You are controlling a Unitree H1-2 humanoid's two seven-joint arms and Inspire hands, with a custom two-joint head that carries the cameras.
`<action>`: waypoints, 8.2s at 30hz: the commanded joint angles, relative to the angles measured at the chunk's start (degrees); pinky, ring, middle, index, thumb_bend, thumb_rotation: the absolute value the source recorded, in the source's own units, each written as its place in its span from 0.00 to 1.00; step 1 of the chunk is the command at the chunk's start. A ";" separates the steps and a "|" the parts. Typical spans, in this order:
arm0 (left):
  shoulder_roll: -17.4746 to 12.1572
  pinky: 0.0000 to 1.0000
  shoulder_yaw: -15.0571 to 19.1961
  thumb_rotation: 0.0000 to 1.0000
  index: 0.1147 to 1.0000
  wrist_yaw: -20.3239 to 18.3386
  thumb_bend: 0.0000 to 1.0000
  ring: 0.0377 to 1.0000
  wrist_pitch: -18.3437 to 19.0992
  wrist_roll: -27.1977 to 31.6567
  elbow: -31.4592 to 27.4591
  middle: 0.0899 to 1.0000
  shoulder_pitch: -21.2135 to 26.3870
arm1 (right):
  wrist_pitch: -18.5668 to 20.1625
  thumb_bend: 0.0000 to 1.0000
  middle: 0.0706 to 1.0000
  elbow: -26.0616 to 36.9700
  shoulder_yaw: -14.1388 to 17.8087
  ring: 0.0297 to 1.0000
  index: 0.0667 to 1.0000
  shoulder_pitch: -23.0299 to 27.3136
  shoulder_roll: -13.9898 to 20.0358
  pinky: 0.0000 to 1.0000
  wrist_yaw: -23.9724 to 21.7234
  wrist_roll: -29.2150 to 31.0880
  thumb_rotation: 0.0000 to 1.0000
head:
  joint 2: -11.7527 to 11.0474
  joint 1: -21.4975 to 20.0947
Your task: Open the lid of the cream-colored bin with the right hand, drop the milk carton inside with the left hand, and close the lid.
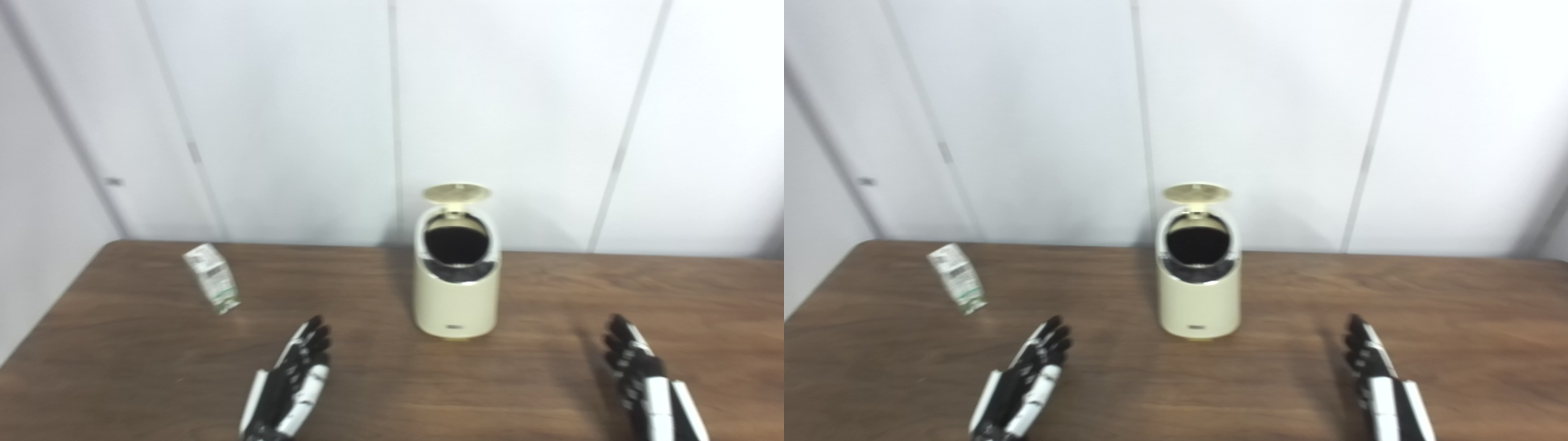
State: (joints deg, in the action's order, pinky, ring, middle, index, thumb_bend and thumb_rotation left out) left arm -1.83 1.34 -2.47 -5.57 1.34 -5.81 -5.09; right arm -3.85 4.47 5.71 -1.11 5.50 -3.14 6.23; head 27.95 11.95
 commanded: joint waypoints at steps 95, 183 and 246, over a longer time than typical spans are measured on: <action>-19.61 0.66 14.96 0.24 0.91 -30.34 1.00 0.87 32.48 -70.70 11.68 0.93 42.84 | 7.63 0.64 0.93 6.10 1.24 0.91 0.92 2.24 2.09 0.80 -2.37 4.68 0.92 | 1.59 12.30; -19.73 0.38 4.63 0.00 0.38 -0.61 0.48 0.41 30.39 -43.20 -5.46 0.45 33.39 | 7.61 0.50 0.96 3.01 1.57 0.96 0.95 3.45 1.85 0.92 -2.72 6.98 0.94 | 4.04 4.49; -0.68 0.33 -11.46 0.00 0.41 19.03 0.47 0.41 3.04 -45.35 3.70 0.51 40.06 | 2.82 0.62 0.92 -1.69 -0.52 0.91 0.90 10.55 -3.67 0.86 3.48 -0.48 0.89 | 1.38 -10.68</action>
State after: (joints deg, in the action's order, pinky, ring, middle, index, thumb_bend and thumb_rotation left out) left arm -2.69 -10.04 13.88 -0.25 -43.20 -1.32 31.56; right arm 1.76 1.36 5.35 7.44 2.10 0.49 5.62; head 29.27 1.23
